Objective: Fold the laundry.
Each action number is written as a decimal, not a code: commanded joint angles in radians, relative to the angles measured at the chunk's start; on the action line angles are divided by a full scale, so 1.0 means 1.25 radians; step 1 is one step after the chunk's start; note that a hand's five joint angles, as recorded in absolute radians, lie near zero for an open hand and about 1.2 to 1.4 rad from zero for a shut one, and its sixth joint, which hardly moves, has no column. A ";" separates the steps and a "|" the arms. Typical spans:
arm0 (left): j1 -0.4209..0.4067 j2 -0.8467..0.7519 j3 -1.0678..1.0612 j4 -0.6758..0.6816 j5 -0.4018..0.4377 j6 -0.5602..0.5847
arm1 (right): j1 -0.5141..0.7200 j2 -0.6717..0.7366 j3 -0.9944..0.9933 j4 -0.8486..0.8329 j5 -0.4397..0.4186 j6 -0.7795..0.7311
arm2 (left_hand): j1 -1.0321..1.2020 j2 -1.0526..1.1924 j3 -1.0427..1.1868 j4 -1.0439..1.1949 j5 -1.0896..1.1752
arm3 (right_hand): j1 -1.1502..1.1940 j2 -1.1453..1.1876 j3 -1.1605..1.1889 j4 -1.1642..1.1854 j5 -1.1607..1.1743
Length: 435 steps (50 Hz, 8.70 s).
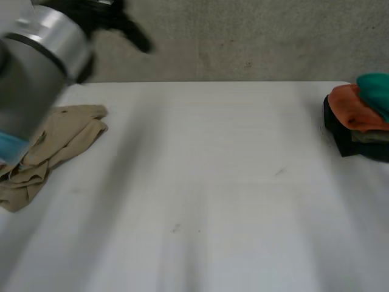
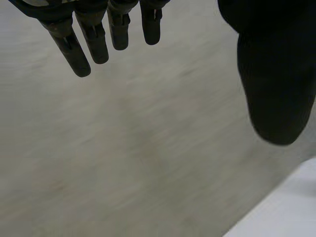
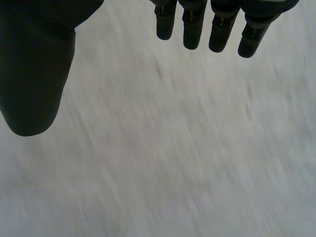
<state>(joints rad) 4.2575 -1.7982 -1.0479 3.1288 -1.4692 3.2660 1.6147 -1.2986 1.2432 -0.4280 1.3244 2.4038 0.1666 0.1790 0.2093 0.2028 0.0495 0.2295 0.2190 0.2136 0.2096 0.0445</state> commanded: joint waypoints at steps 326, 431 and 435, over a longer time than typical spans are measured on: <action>0.052 -0.038 -0.660 0.407 -0.014 0.217 | 0.167 0.170 0.162 0.474 -0.119 0.006 | 0.984 0.974 0.950 0.955 0.938 | 0.206 0.215 0.219 0.222 0.215; 0.071 0.067 -0.475 -0.168 0.033 0.366 | 0.236 -0.060 0.025 0.754 0.027 -0.055 | 0.984 0.974 0.950 0.955 0.938 | 0.933 0.942 0.946 0.949 0.942; 0.054 -0.030 -0.366 -0.082 0.030 0.350 | 0.251 0.066 -0.046 0.743 0.042 -0.050 | 0.984 0.974 0.950 0.955 0.938 | 0.933 0.942 0.946 0.949 0.942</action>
<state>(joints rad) 4.3462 -1.6741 -1.6585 2.8840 -1.4276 3.7268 1.9026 -1.4097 1.2692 0.5288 1.3534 2.3436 1.1370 1.1968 1.1923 1.2013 0.9700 1.1119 1.1766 1.1884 1.1963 1.0141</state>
